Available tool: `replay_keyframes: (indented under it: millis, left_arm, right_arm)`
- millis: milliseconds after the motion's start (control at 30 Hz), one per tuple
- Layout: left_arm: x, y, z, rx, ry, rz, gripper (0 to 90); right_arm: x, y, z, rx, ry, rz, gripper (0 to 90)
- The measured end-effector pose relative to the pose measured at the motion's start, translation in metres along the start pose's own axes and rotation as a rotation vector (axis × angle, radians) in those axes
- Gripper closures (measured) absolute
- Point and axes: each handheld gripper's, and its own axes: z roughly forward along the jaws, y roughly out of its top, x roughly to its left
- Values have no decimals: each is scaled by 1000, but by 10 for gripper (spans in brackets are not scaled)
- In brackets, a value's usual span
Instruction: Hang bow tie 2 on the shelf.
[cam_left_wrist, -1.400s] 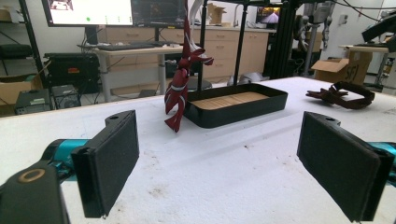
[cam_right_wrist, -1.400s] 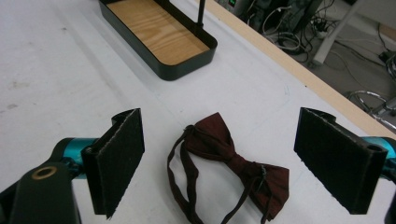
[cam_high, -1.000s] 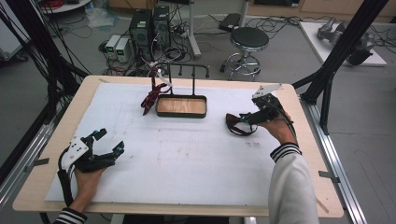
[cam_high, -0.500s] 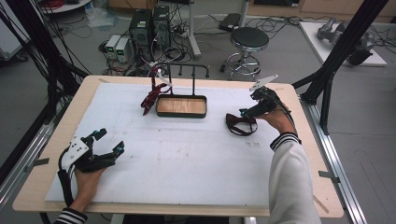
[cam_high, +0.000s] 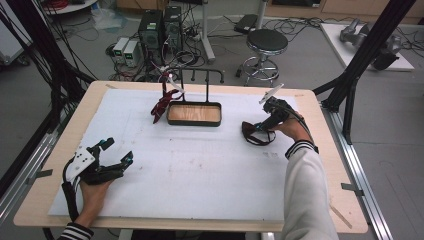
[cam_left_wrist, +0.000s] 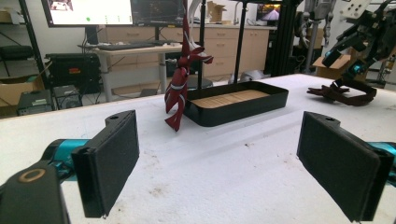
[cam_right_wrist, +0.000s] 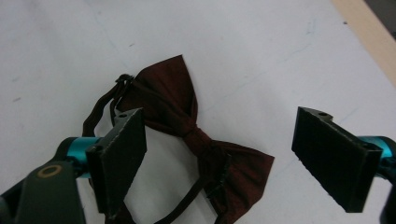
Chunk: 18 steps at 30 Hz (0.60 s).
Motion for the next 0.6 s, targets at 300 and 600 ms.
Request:
replay_keyframes:
  millis: [300,600]
  left_arm:
    - [0,0,0,-2,0,3,134]
    - [0,0,0,-2,1,3,135]
  right_arm:
    - [7,3,15,118,11,-117,271]
    - [7,4,23,143,17,-143,321]
